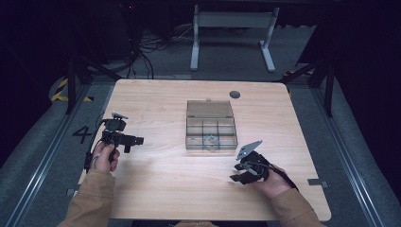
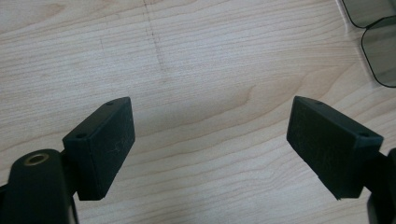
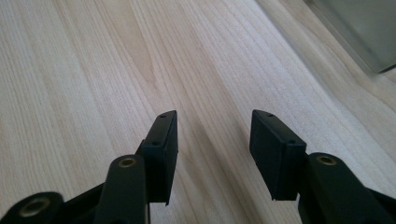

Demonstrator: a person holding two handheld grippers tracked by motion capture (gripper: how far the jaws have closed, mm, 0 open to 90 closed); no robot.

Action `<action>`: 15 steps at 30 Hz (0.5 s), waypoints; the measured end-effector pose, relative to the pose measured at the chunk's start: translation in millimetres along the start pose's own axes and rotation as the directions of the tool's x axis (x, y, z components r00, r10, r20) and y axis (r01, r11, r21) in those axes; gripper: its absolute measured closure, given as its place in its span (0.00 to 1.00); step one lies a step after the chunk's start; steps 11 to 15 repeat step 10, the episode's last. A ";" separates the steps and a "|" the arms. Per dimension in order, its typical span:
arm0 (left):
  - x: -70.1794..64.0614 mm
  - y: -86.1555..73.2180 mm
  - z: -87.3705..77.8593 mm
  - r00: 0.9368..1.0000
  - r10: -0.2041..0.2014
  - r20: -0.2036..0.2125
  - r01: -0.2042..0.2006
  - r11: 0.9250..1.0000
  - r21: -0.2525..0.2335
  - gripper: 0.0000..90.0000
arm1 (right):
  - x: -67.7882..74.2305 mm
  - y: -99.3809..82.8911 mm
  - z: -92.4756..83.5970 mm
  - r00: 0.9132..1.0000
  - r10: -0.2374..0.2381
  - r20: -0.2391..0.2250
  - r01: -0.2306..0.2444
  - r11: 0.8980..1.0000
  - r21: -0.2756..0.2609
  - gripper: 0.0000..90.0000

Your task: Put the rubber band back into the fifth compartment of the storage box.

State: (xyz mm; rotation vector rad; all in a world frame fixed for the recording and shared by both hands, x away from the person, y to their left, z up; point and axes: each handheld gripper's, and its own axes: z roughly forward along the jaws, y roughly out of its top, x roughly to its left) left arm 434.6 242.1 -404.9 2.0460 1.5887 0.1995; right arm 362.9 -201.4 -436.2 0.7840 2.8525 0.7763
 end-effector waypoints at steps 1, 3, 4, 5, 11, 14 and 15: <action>0.1 0.2 -0.1 1.000 0.002 0.000 -0.002 1.000 0.004 0.18 | 1.0 0.6 0.8 1.000 -0.001 0.003 0.001 1.000 0.004 0.58; 0.2 0.2 0.3 1.000 0.005 0.003 -0.005 1.000 0.007 0.18 | 1.8 1.3 1.6 1.000 -0.012 0.003 0.012 1.000 0.007 0.57; -0.3 0.2 0.5 1.000 0.006 0.001 -0.006 1.000 0.004 0.18 | 2.6 1.7 2.1 1.000 -0.014 0.006 0.014 1.000 0.008 0.57; -1.3 0.1 0.7 1.000 0.008 -0.006 -0.008 1.000 0.002 0.18 | 2.9 1.9 2.8 1.000 -0.018 0.001 0.018 1.000 0.012 0.56; -6.8 2.2 2.5 0.998 0.043 -0.041 -0.042 0.999 0.019 0.18 | 5.6 2.9 6.1 1.000 -0.031 0.004 0.031 0.999 0.024 0.55; -6.8 2.2 2.5 0.998 0.043 -0.041 -0.042 0.999 0.019 0.18 | 5.6 2.9 6.1 1.000 -0.031 0.004 0.031 0.999 0.024 0.55; -6.8 2.2 2.5 0.998 0.043 -0.041 -0.042 0.999 0.019 0.18 | 5.6 2.9 6.1 1.000 -0.031 0.004 0.031 0.999 0.024 0.55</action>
